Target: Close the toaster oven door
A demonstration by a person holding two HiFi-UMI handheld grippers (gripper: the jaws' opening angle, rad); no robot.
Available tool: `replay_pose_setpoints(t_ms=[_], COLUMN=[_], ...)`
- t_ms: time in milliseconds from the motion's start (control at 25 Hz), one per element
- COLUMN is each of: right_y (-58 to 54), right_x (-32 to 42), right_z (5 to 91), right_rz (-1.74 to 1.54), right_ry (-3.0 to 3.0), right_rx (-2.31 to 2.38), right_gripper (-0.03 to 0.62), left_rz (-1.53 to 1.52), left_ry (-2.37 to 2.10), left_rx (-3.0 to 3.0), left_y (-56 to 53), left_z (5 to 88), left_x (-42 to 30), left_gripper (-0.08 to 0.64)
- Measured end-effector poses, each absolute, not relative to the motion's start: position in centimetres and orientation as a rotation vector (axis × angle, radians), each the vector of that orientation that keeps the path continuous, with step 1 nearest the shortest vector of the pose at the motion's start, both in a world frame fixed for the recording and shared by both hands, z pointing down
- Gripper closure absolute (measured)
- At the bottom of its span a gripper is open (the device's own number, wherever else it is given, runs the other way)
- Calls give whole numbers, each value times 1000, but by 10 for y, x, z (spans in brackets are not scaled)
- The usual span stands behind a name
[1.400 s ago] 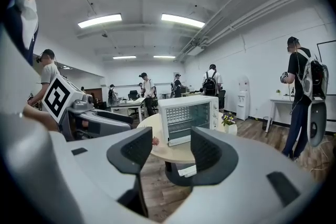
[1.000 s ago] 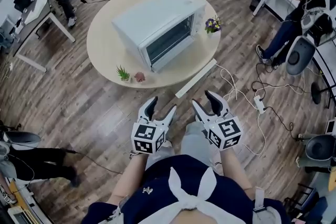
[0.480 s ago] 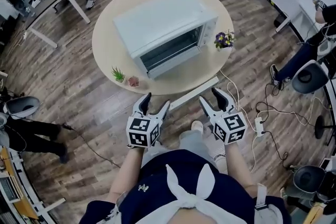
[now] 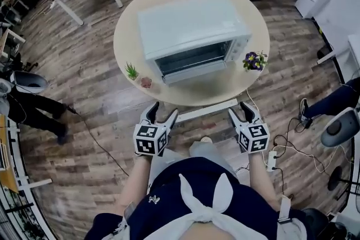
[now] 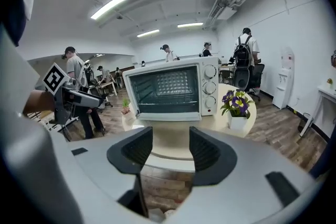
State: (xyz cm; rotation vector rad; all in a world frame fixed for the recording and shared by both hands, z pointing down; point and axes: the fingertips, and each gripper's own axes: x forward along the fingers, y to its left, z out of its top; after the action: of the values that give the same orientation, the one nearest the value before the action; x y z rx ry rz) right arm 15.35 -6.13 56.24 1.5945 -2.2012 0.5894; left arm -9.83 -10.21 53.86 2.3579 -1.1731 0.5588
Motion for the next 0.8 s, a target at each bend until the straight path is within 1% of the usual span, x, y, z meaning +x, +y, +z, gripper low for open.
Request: replay_pose_setpoints(t_ms=[360, 480, 600, 800], right_y=[-77, -78, -79, -81], right_x=[187, 193, 198, 206], right_z=[624, 647, 667, 699], right_rz=[665, 752, 839, 986], right_ry=[-2160, -2136, -2126, -2088], right_rx=[1404, 1360, 1336, 1325], right_gripper=[382, 366, 365, 368], left_rz=[573, 580, 574, 471], left_ry=[-1227, -1249, -1259, -1231], left_rx=[2141, 2087, 2044, 1966], left_y=[-74, -68, -68, -72], left_z=[612, 633, 650, 674], left_x=[-103, -104, -104, -101], left_gripper=[259, 259, 259, 260])
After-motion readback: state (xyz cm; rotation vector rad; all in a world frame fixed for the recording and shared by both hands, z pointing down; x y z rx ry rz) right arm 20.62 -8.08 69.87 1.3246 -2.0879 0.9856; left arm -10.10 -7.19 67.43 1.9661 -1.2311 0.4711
